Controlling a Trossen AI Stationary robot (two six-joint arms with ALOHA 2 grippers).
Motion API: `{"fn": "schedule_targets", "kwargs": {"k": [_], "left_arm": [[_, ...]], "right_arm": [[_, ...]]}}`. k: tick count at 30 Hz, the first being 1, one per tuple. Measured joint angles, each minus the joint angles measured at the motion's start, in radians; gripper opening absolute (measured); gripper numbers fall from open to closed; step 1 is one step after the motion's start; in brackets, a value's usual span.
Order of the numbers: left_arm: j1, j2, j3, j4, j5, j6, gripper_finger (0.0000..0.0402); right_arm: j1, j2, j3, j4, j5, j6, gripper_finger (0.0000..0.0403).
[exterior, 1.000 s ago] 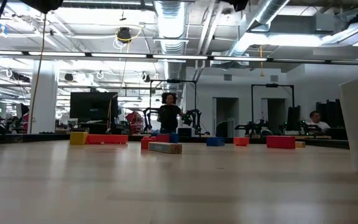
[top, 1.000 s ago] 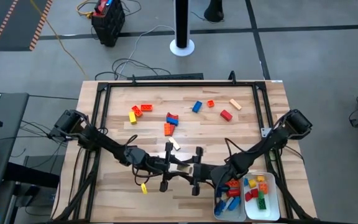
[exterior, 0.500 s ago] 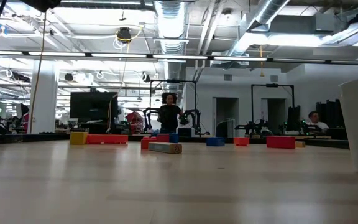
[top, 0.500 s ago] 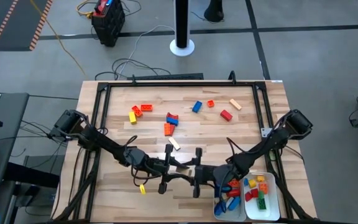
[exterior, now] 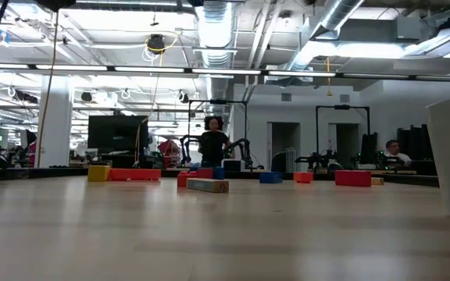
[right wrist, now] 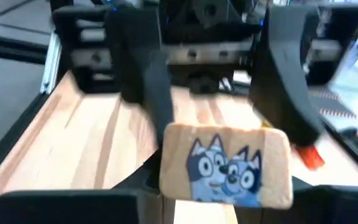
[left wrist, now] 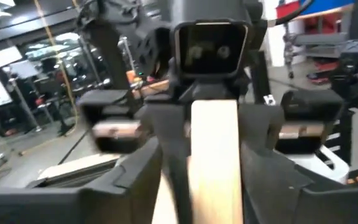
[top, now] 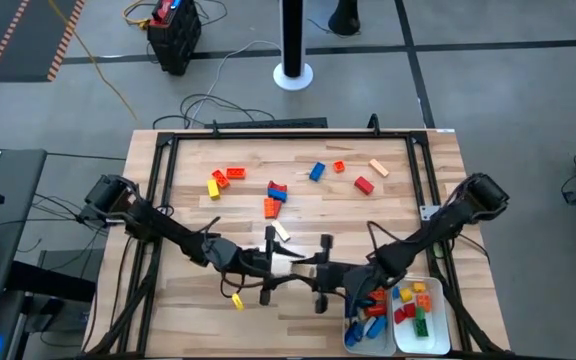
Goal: Sort blocks by size
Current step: Put the large light brown wooden block into the gray bin
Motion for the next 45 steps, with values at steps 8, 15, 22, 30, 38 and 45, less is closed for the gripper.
{"fn": "schedule_targets", "kwargs": {"k": [8,15,22,30,38,45], "left_arm": [[-0.003,-0.135,0.0,-0.302,-0.021,-0.098,0.024],[0.004,-0.182,0.0,-0.609,-0.04,-0.27,0.0235],[0.035,-0.179,0.0,-0.757,-0.049,-0.366,0.0235],[0.065,-0.179,0.0,-0.881,-0.049,-0.408,0.0235],[0.076,-0.179,0.0,-0.967,-0.037,-0.431,0.0235],[0.14,-0.145,0.0,-0.971,0.067,-0.352,0.0235]], "right_arm": [[0.106,-0.137,0.001,-0.428,-0.022,0.364,0.0142],[0.22,-0.115,0.001,-0.705,-0.114,0.775,0.0139],[0.289,-0.072,0.001,-0.841,-0.154,1.045,0.0159],[0.346,-0.066,0.001,-1.003,-0.195,1.327,0.0169],[0.358,-0.075,0.001,-1.075,-0.27,1.401,0.0214],[0.331,-0.1,0.047,-1.205,-0.13,1.358,0.0227]]}}
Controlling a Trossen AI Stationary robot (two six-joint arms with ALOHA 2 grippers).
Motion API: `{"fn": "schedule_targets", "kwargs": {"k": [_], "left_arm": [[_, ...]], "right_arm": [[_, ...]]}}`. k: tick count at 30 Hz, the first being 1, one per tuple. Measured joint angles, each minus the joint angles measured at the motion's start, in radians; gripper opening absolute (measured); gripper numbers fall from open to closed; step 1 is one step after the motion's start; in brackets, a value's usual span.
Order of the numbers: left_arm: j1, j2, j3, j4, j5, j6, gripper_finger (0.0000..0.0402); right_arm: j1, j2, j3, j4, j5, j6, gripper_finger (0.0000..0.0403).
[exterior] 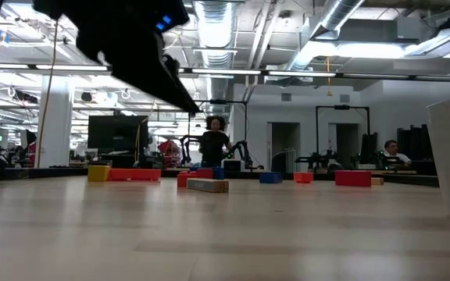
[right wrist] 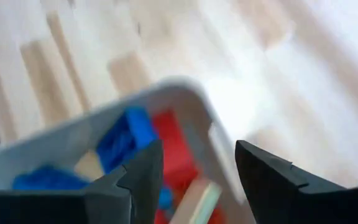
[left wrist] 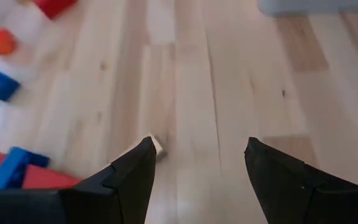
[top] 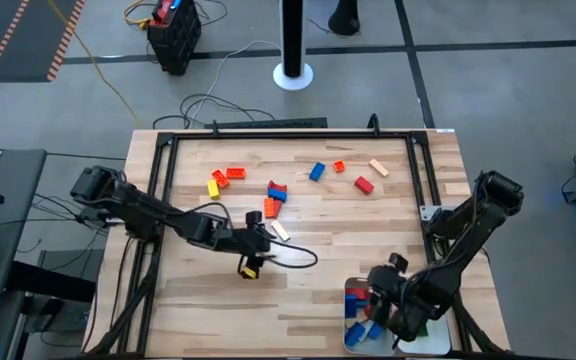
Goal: Sort blocks by size
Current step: Put the large light brown wooden block into the gray bin
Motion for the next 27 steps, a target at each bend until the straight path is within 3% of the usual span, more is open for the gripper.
{"fn": "schedule_targets", "kwargs": {"k": [6,14,27], "left_arm": [[0.093,0.12,0.0,0.035,0.112,0.192,0.0235],[0.227,0.205,0.008,0.076,0.265,0.299,0.0235],[0.378,0.233,0.017,0.048,0.468,0.42,0.0235]], "right_arm": [[-0.034,-0.001,0.011,0.038,0.184,-0.187,0.0225],[-0.084,-0.001,0.011,0.139,0.182,-0.358,0.0225],[-0.088,0.0,0.011,0.145,0.185,-0.397,0.0225]]}}
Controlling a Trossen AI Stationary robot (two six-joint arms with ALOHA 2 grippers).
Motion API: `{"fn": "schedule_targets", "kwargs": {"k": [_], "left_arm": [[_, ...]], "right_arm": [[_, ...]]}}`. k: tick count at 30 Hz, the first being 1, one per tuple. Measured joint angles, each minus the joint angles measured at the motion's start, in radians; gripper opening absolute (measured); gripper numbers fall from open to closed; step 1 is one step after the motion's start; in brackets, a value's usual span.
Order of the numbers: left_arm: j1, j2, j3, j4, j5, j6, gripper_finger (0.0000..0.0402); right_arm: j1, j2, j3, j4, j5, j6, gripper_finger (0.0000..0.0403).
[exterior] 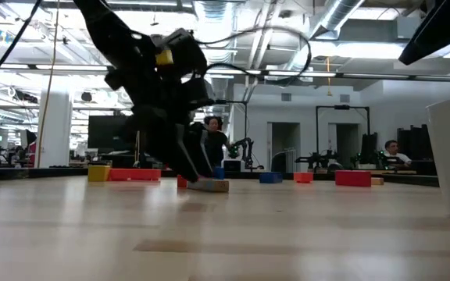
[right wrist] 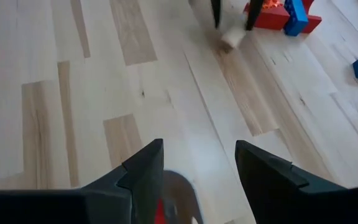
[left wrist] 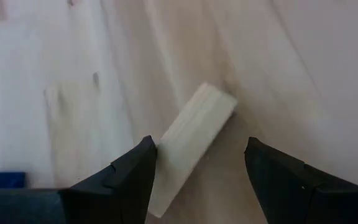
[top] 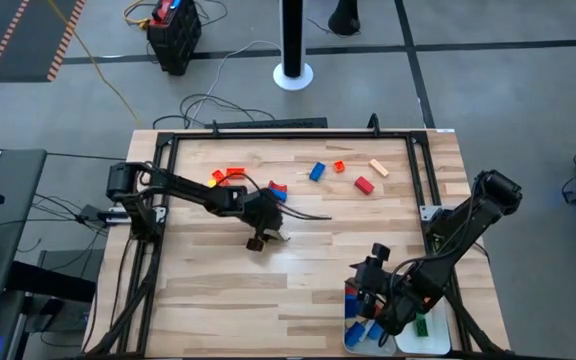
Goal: Sort blocks by size
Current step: Put the large light brown wooden block into the gray bin
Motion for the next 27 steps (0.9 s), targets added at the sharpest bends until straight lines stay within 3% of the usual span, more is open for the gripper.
{"fn": "schedule_targets", "kwargs": {"k": [11,18,23,27], "left_arm": [[-0.002,0.057,0.015,0.002,0.005,0.019,0.0224],[-0.008,0.057,0.014,0.007,-0.037,-0.05,0.015],[-0.024,0.039,0.011,0.037,-0.047,-0.118,0.0049],[-0.052,-0.017,0.011,0.171,-0.033,-0.17,0.0049]], "right_arm": [[0.002,0.001,0.001,0.035,0.008,-0.012,0.0225],[0.004,0.001,0.001,0.043,0.023,-0.01,0.0225],[0.008,0.001,0.001,0.044,0.143,-0.026,0.0225],[0.008,0.002,0.0,0.063,0.314,-0.044,0.0225]]}}
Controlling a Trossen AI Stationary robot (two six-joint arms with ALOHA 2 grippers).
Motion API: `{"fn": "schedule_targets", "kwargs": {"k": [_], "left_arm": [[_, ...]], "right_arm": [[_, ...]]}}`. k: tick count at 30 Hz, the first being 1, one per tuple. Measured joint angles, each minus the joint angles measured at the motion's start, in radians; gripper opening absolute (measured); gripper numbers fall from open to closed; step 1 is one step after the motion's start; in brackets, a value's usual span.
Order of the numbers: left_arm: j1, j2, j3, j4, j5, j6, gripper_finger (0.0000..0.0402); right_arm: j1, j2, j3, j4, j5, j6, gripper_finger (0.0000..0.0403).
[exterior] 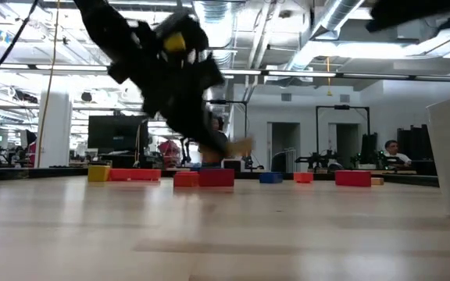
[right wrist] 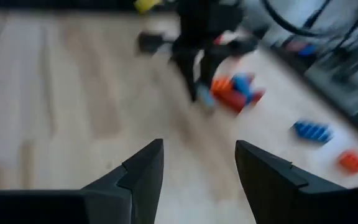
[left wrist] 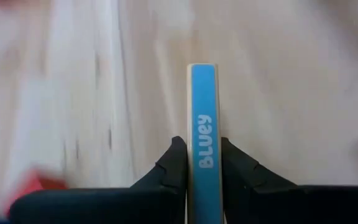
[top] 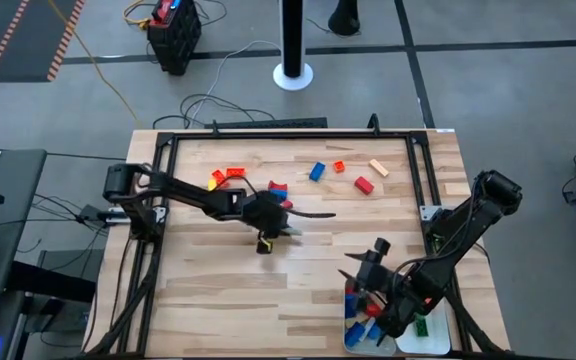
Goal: Sort blocks by size
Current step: Put the large light brown wooden block into the gray bin
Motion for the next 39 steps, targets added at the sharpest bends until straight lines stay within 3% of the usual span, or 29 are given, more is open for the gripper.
{"fn": "schedule_targets", "kwargs": {"k": [5,8,16,20,23,28,39], "left_arm": [[-0.066,-0.021,0.001,0.216,0.039,-0.093,0.0049],[-0.123,-0.022,0.001,0.323,0.05,-0.127,0.0049],[-0.222,-0.022,0.001,0.529,-0.039,-0.164,0.0049],[-0.249,-0.022,0.001,0.601,-0.07,-0.155,0.0049],[-0.263,-0.022,0.001,0.632,-0.083,-0.149,0.0049],[-0.282,-0.022,0.001,0.642,-0.085,-0.141,0.0049],[-0.313,-0.022,0.002,0.676,-0.155,-0.098,0.0049]], "right_arm": [[0.03,0.002,0.0,0.095,0.281,-0.047,0.0225],[0.027,0.003,0.0,0.182,0.305,-0.103,0.0225],[-0.017,0.003,-0.001,0.532,0.216,-0.482,0.0225],[-0.05,0.004,-0.001,0.709,0.09,-0.668,0.0225],[-0.077,0.003,-0.001,0.787,0.052,-0.751,0.0225],[-0.108,0.003,-0.001,0.852,0.034,-0.835,0.0225],[-0.174,0.003,-0.001,0.86,-0.139,-0.837,0.0225]]}}
